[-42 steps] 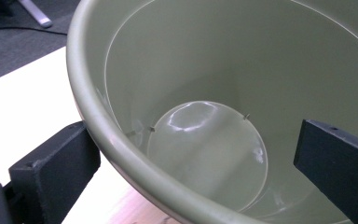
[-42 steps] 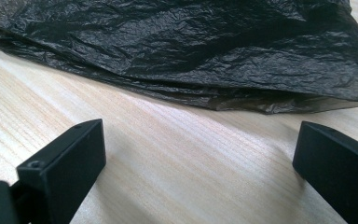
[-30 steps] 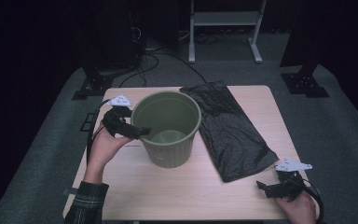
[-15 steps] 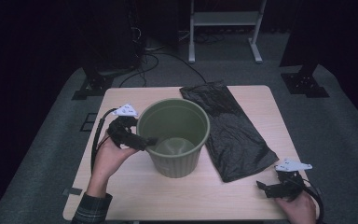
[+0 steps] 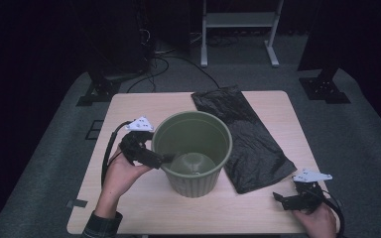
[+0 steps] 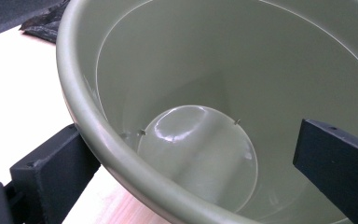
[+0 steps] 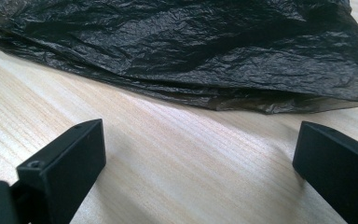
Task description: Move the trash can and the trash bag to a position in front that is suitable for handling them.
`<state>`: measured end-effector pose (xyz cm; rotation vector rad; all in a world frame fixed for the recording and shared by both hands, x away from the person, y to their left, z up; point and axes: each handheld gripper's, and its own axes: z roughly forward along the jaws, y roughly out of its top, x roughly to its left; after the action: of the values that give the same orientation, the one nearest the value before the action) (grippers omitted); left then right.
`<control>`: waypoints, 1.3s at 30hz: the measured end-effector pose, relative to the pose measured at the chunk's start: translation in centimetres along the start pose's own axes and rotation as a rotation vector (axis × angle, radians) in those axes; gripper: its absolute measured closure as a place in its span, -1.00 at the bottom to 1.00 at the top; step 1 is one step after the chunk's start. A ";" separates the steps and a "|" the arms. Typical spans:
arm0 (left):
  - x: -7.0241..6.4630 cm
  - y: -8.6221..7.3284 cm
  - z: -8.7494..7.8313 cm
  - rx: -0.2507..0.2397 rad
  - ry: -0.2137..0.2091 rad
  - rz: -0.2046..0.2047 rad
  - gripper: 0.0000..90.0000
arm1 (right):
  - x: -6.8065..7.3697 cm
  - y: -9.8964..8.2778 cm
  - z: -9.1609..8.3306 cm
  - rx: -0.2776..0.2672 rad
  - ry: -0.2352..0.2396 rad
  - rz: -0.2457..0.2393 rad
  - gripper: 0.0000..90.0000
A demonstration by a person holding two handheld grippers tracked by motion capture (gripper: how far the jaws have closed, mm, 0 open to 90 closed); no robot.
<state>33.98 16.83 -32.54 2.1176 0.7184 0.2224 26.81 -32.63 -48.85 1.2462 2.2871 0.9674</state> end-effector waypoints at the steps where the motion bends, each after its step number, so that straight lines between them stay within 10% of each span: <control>1: 0.0 0.0 0.0 0.000 -0.001 -0.001 -1.00 | 0.0 0.0 0.0 0.000 0.000 0.000 -0.98; 20: 1.1 1.5 -4.6 -0.084 0.086 0.004 -1.00 | 0.0 0.0 0.0 0.000 0.001 0.000 -0.98; 39: -1.0 -5.8 -7.4 -0.096 0.143 0.000 -1.00 | 0.1 0.0 0.0 0.000 -0.001 0.003 -0.98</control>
<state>27.76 24.01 -32.51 2.0250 0.7750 0.4039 26.79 -32.59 -48.85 1.2500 2.2846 0.9675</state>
